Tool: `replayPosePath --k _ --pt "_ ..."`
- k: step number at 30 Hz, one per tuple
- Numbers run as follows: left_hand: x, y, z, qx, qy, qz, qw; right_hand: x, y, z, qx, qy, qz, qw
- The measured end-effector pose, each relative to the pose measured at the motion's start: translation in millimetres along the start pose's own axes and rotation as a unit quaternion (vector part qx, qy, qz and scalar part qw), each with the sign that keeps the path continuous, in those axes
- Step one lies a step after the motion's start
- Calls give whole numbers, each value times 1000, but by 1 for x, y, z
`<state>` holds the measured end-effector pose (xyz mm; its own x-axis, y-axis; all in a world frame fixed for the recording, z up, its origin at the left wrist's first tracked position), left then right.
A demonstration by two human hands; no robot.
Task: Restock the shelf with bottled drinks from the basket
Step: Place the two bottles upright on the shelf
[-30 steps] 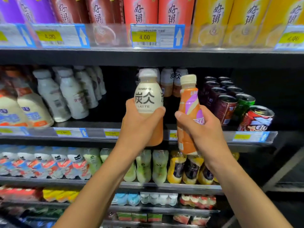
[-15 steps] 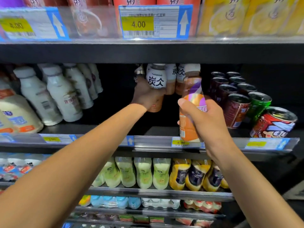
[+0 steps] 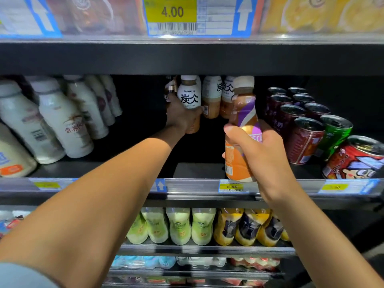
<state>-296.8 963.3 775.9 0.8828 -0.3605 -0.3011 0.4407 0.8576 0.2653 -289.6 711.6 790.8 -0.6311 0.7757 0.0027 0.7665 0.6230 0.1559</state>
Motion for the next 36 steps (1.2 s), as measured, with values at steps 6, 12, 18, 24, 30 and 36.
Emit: replayPosePath --k 6,12,18,24,30,36 --pt "8 8 -1 15 -6 2 1000 -1 1 -1 -11 -5 6 1000" --pt "15 19 -5 20 -8 -3 1000 4 1 1 1 -6 15 1000" --pt "17 24 -7 22 -15 12 1000 1 -1 2 7 -8 19 1000" --pt "18 28 -10 28 -14 24 999 1 -3 1 -1 -7 25 1000" --pt "19 27 -13 26 -28 28 999 1 -4 2 -3 5 25 1000" --pt "17 31 -11 -8 -17 -3 1000 2 -3 2 -12 1 16 1000"
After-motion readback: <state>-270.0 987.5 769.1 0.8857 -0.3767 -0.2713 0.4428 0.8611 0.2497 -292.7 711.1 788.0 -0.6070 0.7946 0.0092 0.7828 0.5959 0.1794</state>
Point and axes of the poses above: each hand's wrist, its own y-axis towards the middle knuckle, its own x-axis out of the palm, z = x × y, the point moved 6 cm from there along y, towards the middle knuckle, and after that the axes turned 1 degree about x, right-handed, at the moved point
